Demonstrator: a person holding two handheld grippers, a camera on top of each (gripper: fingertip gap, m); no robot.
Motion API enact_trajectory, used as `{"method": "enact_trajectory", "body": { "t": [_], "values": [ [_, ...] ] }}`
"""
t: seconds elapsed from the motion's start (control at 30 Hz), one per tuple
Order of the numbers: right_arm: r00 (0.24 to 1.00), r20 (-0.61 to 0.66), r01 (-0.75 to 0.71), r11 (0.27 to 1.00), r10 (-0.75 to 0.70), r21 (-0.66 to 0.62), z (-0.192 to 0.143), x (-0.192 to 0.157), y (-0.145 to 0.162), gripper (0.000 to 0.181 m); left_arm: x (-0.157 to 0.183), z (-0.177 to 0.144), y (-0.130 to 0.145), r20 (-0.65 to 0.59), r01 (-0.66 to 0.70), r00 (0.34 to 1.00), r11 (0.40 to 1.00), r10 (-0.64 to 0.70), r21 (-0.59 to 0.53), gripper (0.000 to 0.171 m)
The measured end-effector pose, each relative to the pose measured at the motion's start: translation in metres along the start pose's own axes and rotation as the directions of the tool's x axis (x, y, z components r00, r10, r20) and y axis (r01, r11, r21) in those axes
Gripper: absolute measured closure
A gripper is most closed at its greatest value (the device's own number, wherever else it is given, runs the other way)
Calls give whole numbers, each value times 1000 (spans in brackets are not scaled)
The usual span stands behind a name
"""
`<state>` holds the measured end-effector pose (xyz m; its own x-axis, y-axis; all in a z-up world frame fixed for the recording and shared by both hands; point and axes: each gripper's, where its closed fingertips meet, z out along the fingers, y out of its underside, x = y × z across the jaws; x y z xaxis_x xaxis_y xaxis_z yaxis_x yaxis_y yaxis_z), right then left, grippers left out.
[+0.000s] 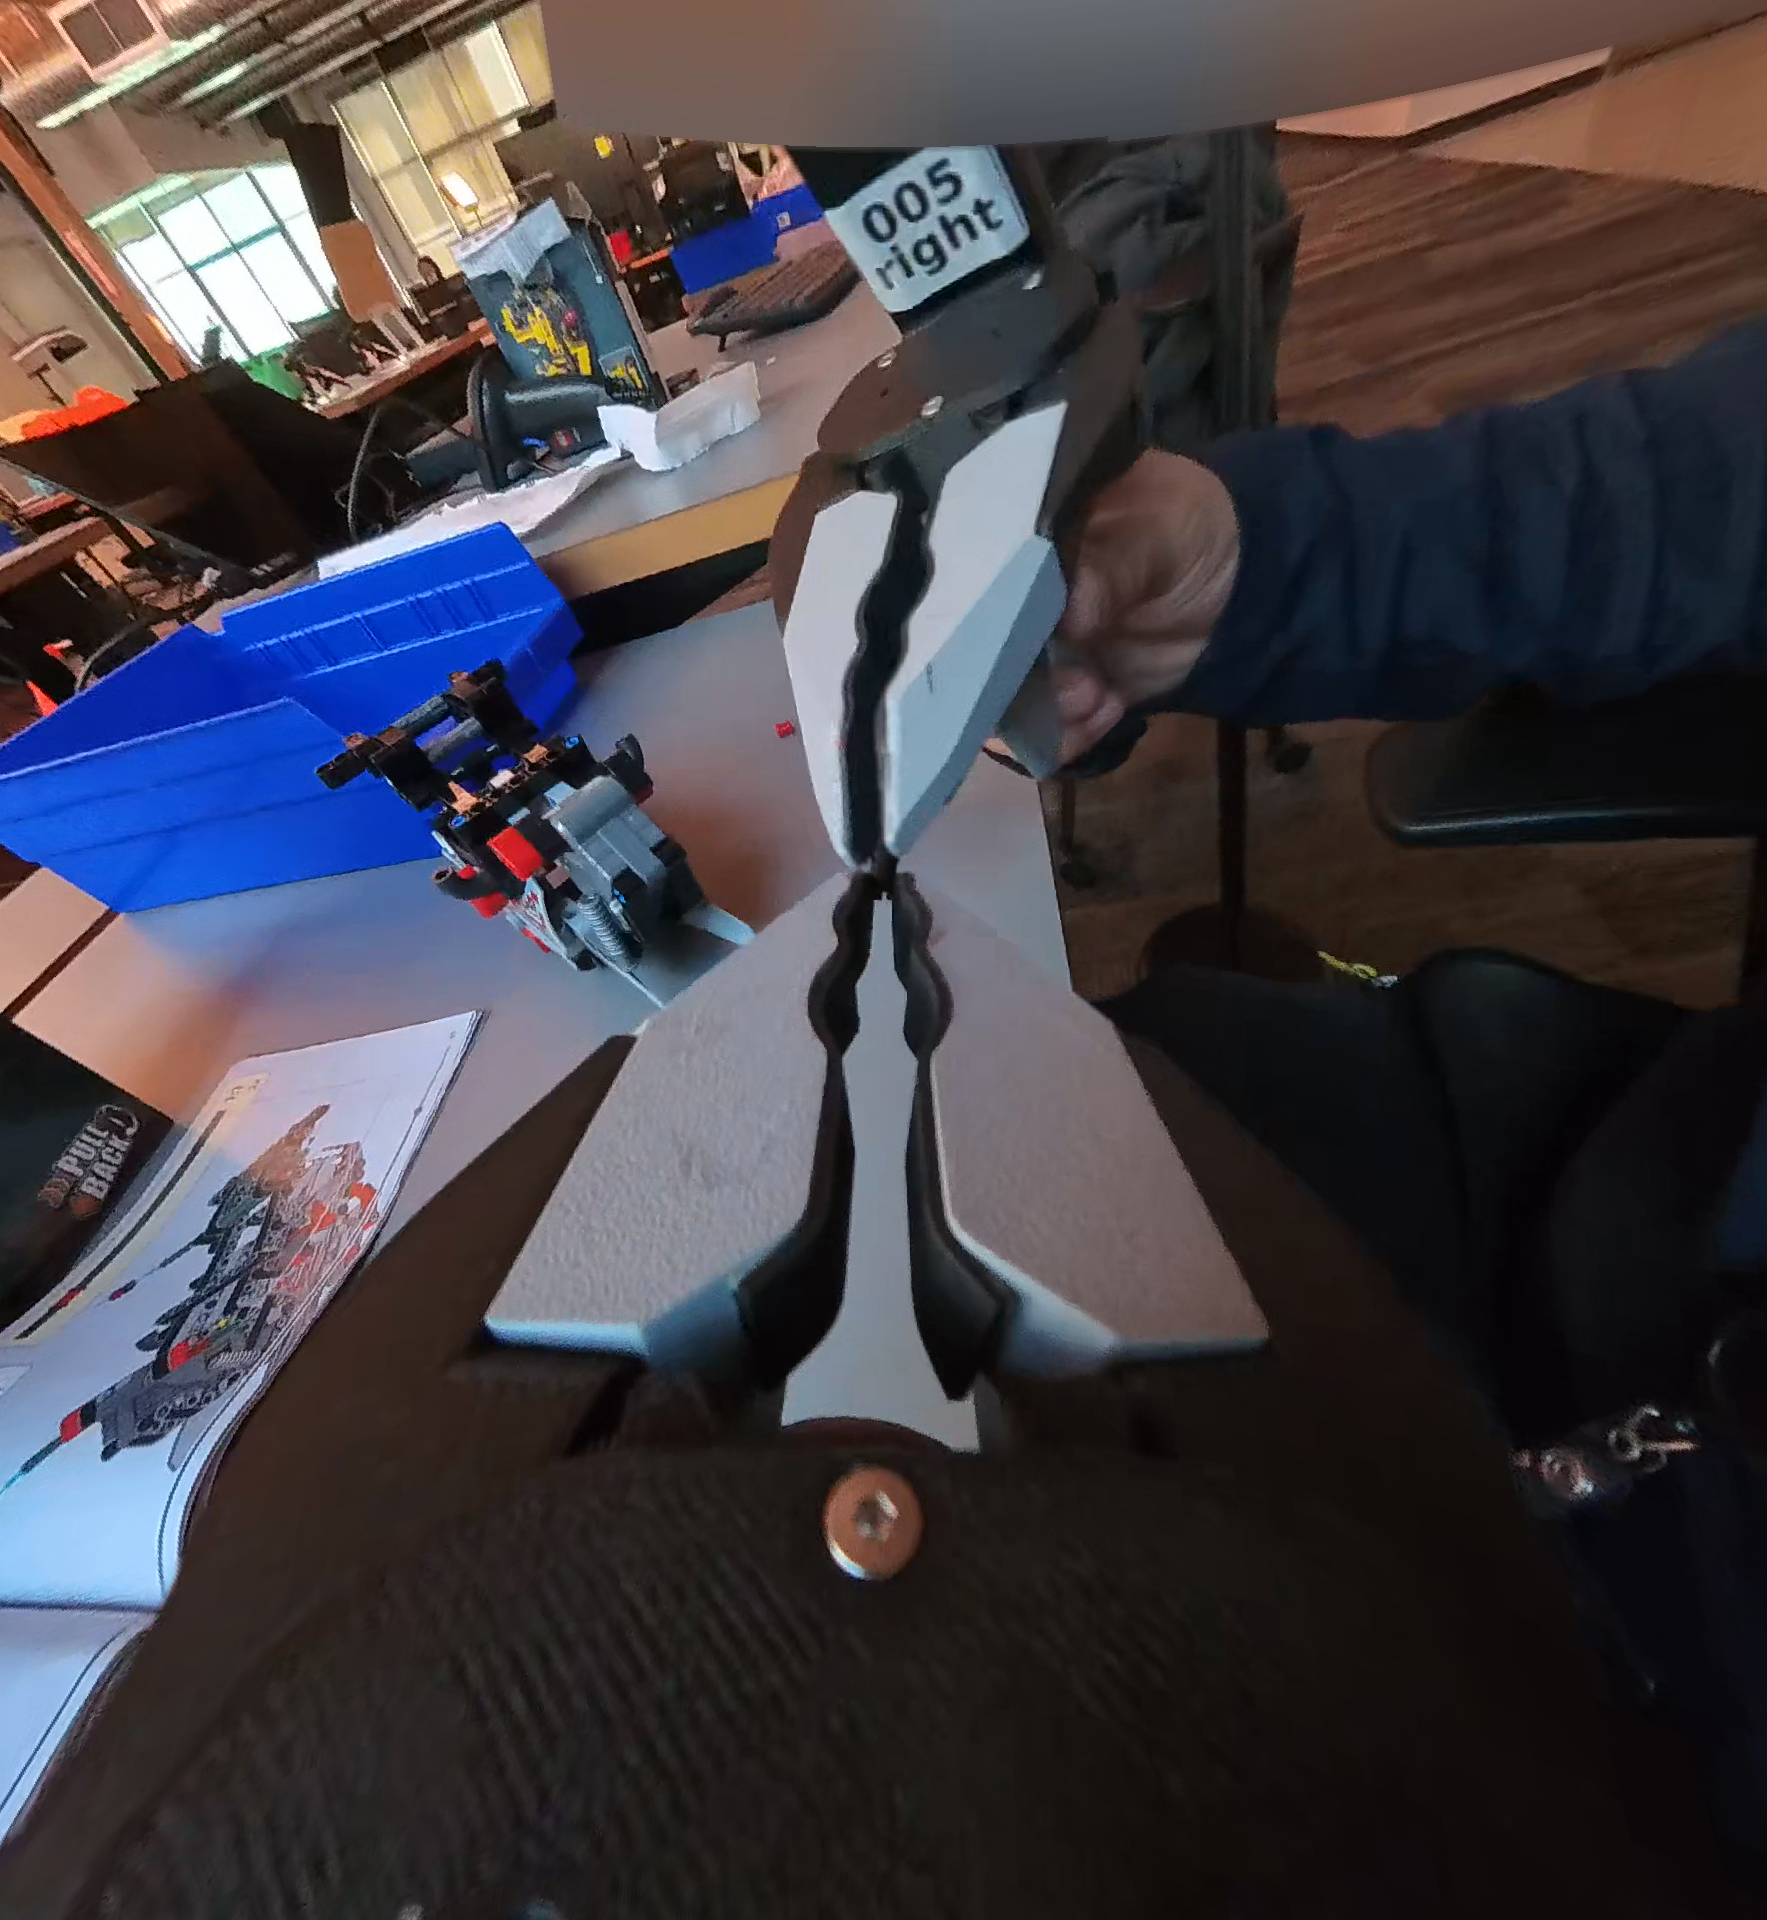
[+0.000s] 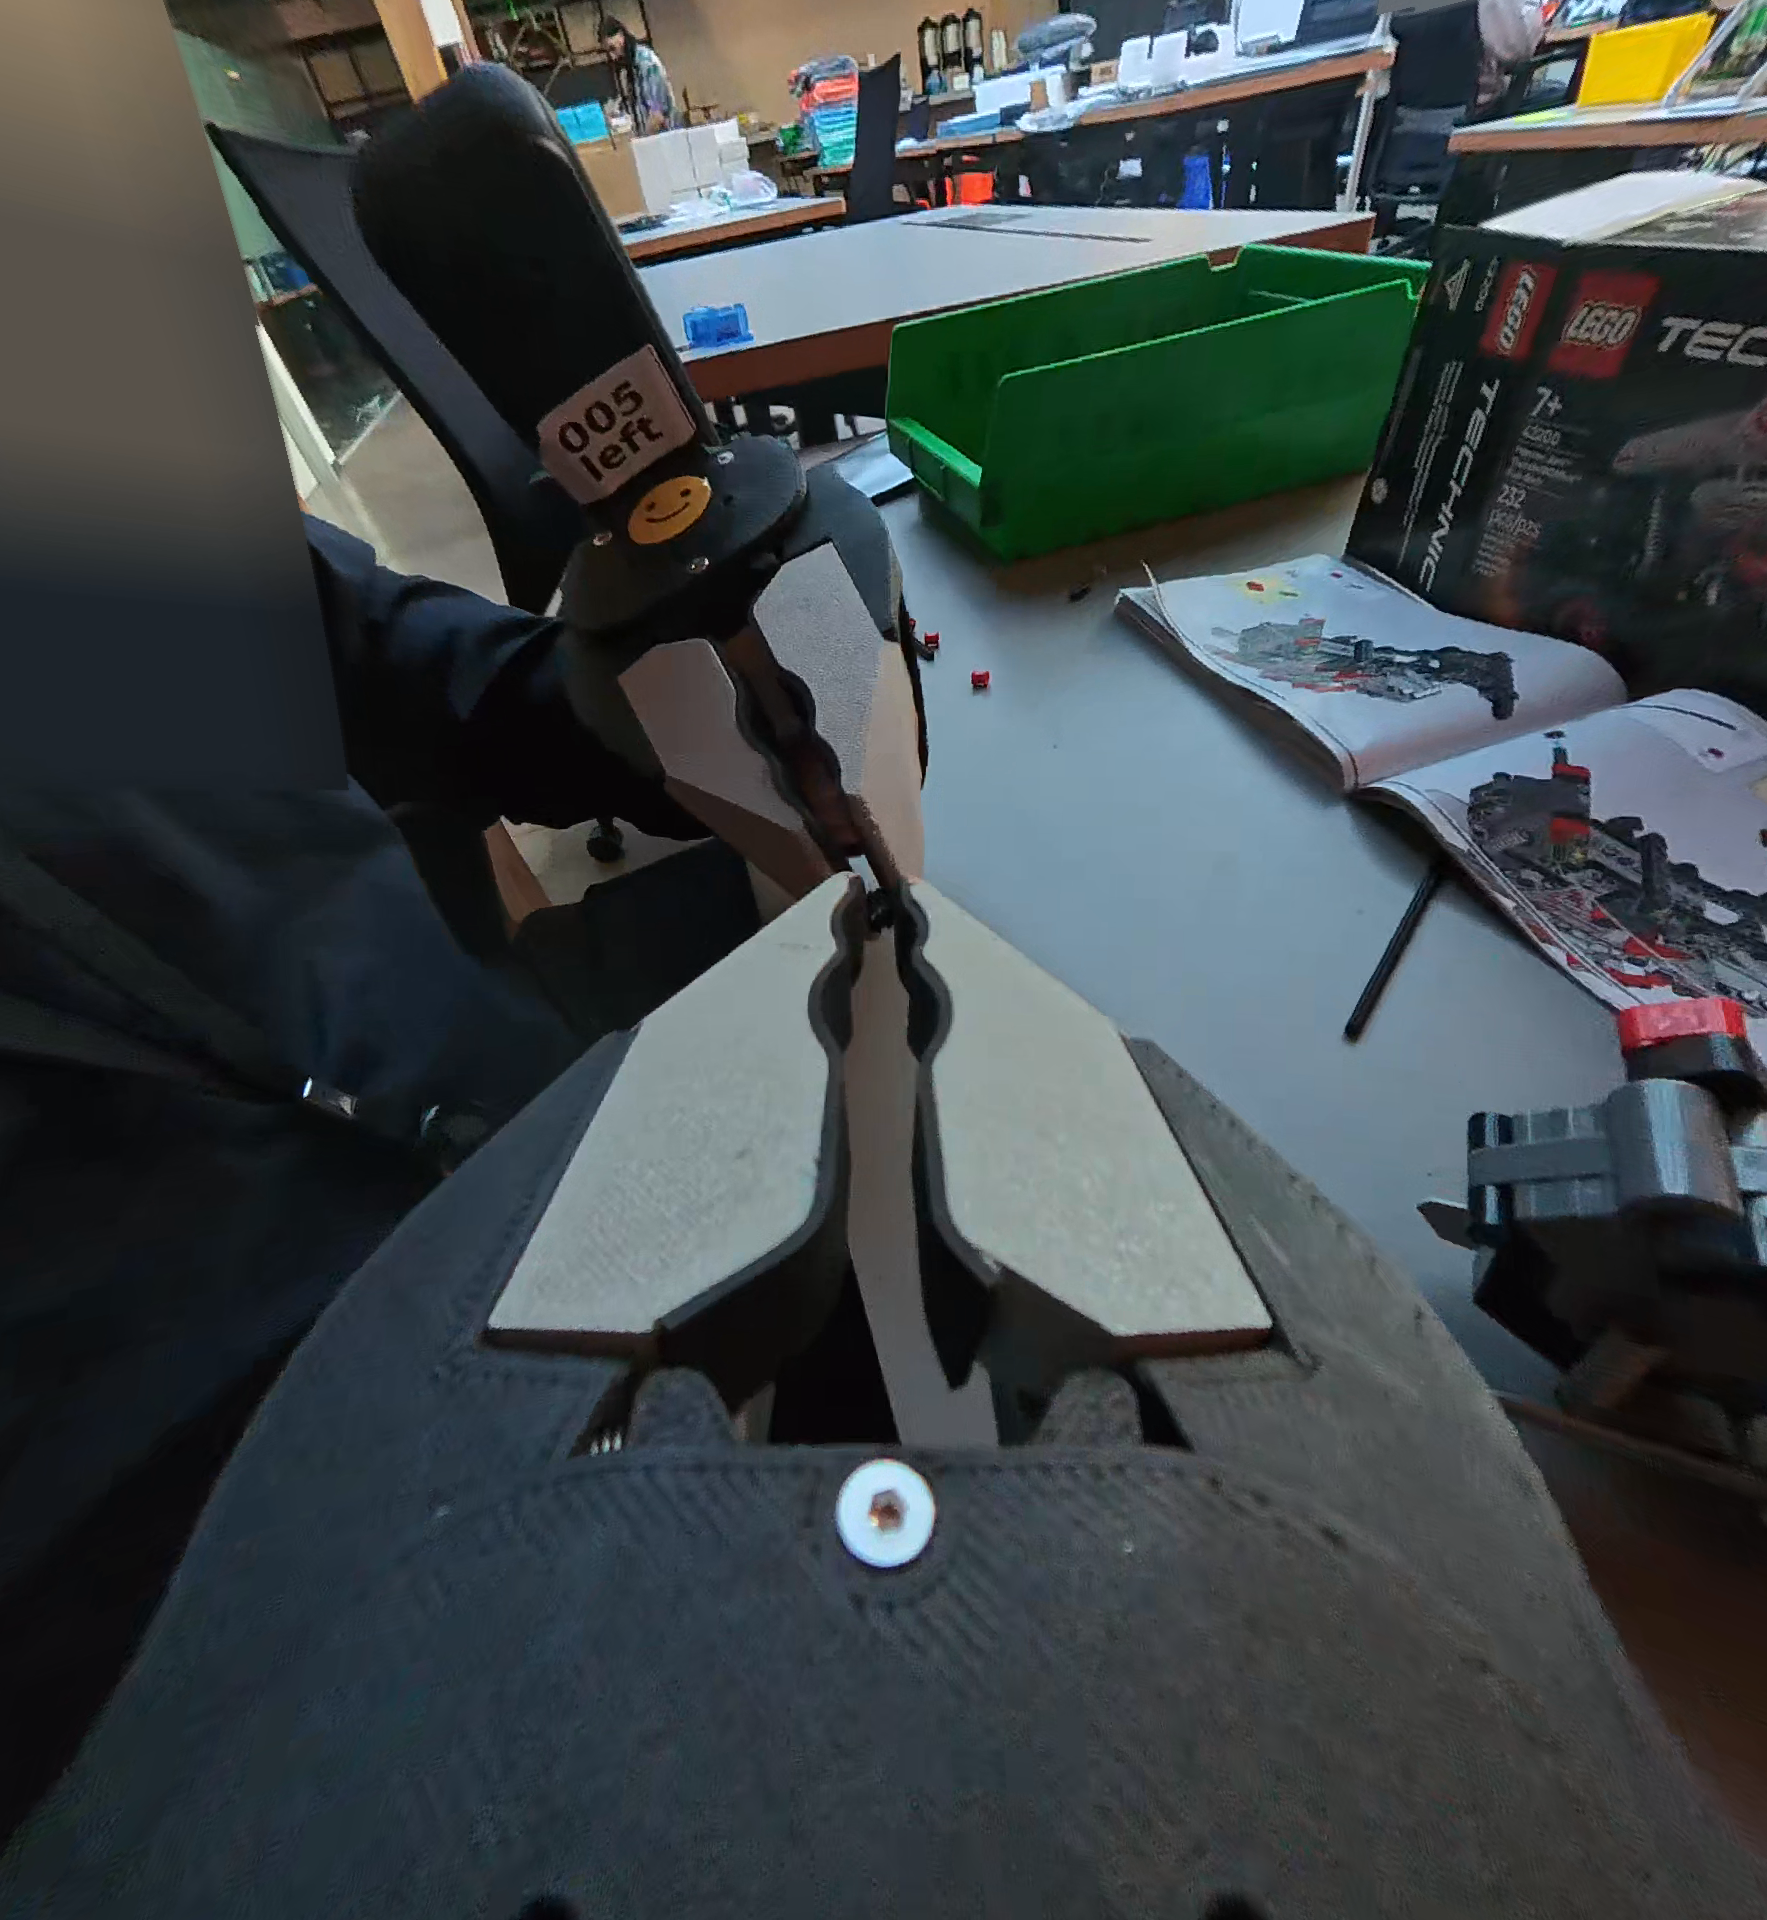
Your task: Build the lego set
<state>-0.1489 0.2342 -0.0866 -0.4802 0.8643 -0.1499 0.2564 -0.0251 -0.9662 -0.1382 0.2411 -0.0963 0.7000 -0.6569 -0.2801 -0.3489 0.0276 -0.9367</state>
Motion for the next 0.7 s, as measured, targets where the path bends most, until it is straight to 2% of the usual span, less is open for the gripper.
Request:
{"method": "enact_trajectory", "body": {
  "t": [0.1,0.4,0.53,0.7],
  "values": [
    [1000,6,-1,999,0,36,-4,-1,-6,177,-2,-2,-3,1,29,1000,999,-29,34,170],
    [1000,-5,6,1000,-6,13,0,0,-5,181,-3,-3,-5,5,75,997,994,-76,81,170],
    [1000,-7,-5,999,6,43,1,1,-8,177,-5,-6,-8,4,121,992,986,-122,118,170],
    [1000,-3,11,1000,-11,20,2,2,-6,181,-5,-5,-6,-7,149,989,982,-149,119,170]
  ]
}}
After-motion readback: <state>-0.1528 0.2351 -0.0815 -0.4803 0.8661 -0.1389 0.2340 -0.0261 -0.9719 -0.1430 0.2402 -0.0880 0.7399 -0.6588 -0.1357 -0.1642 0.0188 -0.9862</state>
